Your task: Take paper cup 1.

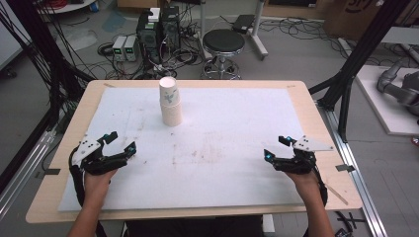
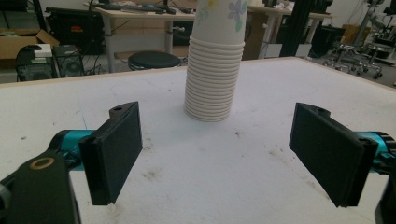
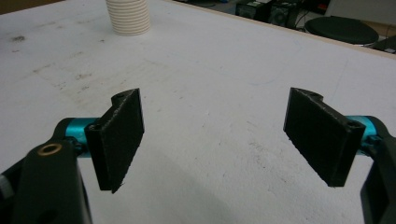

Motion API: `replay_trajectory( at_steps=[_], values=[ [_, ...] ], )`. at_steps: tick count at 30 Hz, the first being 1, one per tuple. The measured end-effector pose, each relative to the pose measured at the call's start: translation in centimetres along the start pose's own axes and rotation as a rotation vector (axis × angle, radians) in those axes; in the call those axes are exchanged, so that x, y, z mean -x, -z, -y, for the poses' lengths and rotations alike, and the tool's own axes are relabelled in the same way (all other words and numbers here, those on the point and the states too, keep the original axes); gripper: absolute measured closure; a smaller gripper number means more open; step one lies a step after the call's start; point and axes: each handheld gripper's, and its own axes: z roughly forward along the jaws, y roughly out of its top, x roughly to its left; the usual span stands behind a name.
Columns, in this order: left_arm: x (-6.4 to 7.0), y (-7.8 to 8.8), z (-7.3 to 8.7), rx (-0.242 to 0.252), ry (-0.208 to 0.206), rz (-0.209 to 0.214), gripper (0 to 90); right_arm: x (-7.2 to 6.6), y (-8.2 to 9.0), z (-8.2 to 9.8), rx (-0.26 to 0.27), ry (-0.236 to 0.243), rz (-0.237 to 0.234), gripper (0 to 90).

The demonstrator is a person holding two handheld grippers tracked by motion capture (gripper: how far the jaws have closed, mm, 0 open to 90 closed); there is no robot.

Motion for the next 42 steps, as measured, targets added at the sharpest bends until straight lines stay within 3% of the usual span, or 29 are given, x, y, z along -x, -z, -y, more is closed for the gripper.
replay_trajectory(
  at_steps=[9, 21, 29, 32, 42],
  values=[
    [-0.1, -0.3, 0.1, 0.005, 0.014, 0.000, 17.1, -0.1, 0.1, 0.1, -0.001, -0.006, -0.005, 20.7],
    [0.4, -0.2, -0.2, 0.003, -0.006, 0.030, 16.9, -0.2, 0.6, 0.3, -0.003, -0.014, -0.006, 20.7],
    [0.2, -0.6, 0.0, -0.001, -0.013, 0.050, 16.8, -0.5, 0.4, 0.0, -0.013, 0.013, -0.019, 20.7],
    [-0.1, -0.7, -0.6, 0.004, 0.023, 0.051, 15.8, -0.6, 0.3, -0.1, -0.014, 0.005, -0.023, 20.8],
    [-0.4, -1.6, -2.5, -0.001, 0.022, 0.059, 15.6, -0.6, 0.3, -0.1, -0.014, 0.000, -0.031, 20.8]
  ],
)
